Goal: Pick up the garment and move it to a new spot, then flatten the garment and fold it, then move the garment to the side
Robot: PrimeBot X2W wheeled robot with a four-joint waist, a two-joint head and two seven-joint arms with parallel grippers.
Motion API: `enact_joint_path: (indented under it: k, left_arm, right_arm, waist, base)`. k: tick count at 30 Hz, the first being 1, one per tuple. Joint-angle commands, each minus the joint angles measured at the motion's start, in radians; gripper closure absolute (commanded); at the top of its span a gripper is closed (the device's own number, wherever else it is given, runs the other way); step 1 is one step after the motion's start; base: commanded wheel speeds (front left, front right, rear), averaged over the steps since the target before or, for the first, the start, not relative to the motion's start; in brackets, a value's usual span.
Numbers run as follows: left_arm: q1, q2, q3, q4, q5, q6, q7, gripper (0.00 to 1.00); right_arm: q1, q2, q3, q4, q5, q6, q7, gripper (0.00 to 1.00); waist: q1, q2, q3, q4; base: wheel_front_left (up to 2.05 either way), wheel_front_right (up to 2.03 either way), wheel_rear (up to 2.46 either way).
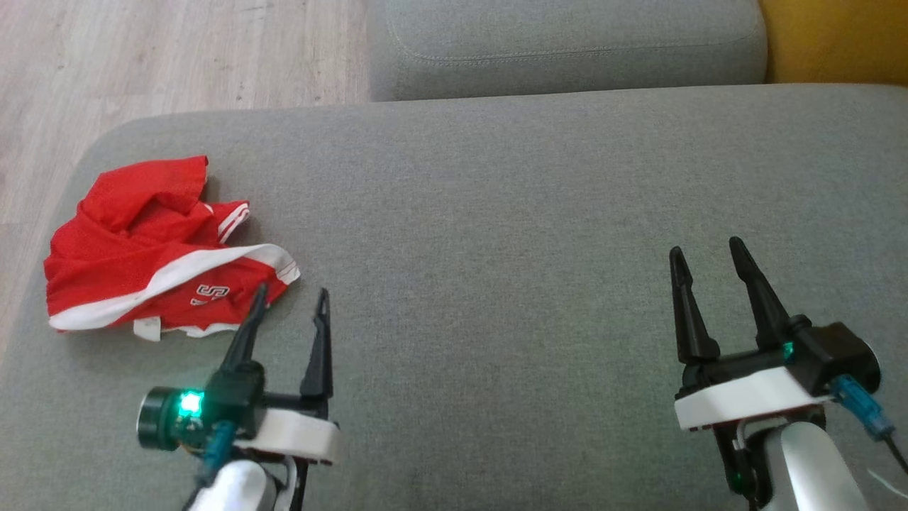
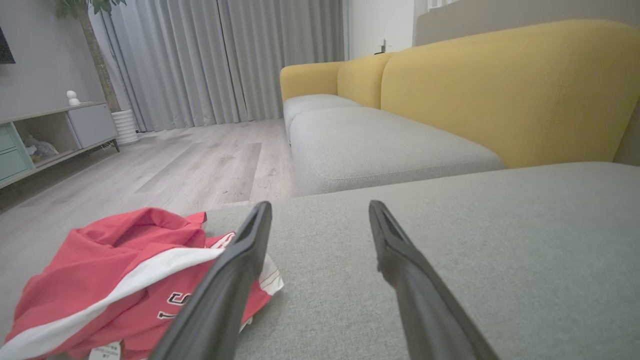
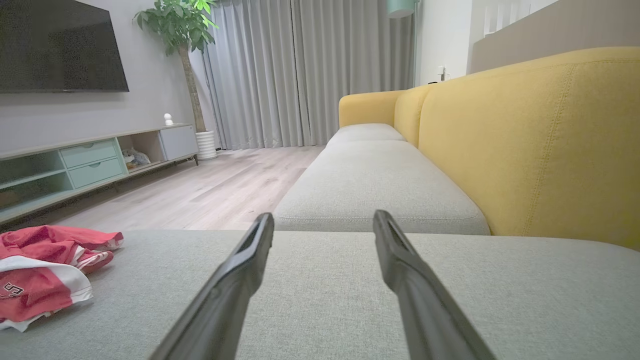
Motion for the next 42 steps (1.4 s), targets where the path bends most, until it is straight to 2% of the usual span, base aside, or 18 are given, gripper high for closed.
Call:
enact_joint_path:
  k: [1, 6, 11, 21, 31, 36, 42]
  left_arm:
    - [-0.030, 0.001, 0.043, -0.048, -0.014, 0.005, -0.017, 0.00]
    - [-0.002, -0.013, 0.083, -0.078, -0.039, -0.029, -0.031, 0.00]
    - [0.019, -0.013, 0.082, -0.057, 0.019, -0.049, -0.046, 0.00]
    - [0.034, -0.049, 0.089, -0.011, 0.089, -0.086, -0.072, 0.00]
    - [0.040, -0.078, 0.125, 0.015, 0.107, -0.128, -0.072, 0.00]
    - [0.039, -0.084, 0.146, 0.022, 0.118, -0.140, -0.072, 0.00]
    - [0.045, -0.091, 0.186, 0.046, 0.113, -0.141, -0.072, 0.00]
  right_arm:
    - [-0.040, -0.007, 0.021, -0.030, -0.001, -0.001, -0.017, 0.00]
    - [-0.028, -0.008, 0.010, 0.002, 0.101, -0.001, -0.032, 0.00]
    - [-0.032, -0.008, 0.018, 0.068, 0.146, -0.001, -0.046, 0.00]
    - [-0.051, -0.008, 0.037, 0.142, 0.028, -0.001, -0.073, 0.00]
    - [-0.054, -0.008, 0.047, 0.145, 0.047, -0.001, -0.073, 0.00]
    - [-0.051, -0.008, 0.058, 0.134, 0.057, -0.001, -0.073, 0.00]
    - [-0.037, -0.008, 0.091, 0.124, 0.060, -0.001, -0.073, 0.00]
  waist:
    - [-0.0001, 0.0000, -0.001, 0.001]
    - [-0.0001, 0.0000, -0.002, 0.000]
    - [-0.0001, 0.0000, -0.004, -0.004]
    - [-0.0001, 0.0000, -0.006, -0.015]
    - [-0.0001, 0.0000, -0.011, -0.016]
    - [-0.0001, 0.0000, -0.013, 0.008]
    - [-0.0001, 0.0000, -0.019, 0.066]
  base:
    - [0.00, 0.00, 0.00]
    - [0.00, 0.00, 0.00]
    - [0.00, 0.00, 0.00]
    - [0.00, 0.00, 0.00]
    - [0.00, 0.00, 0.00]
    - [0.00, 0.00, 0.00]
    - [0.00, 0.00, 0.00]
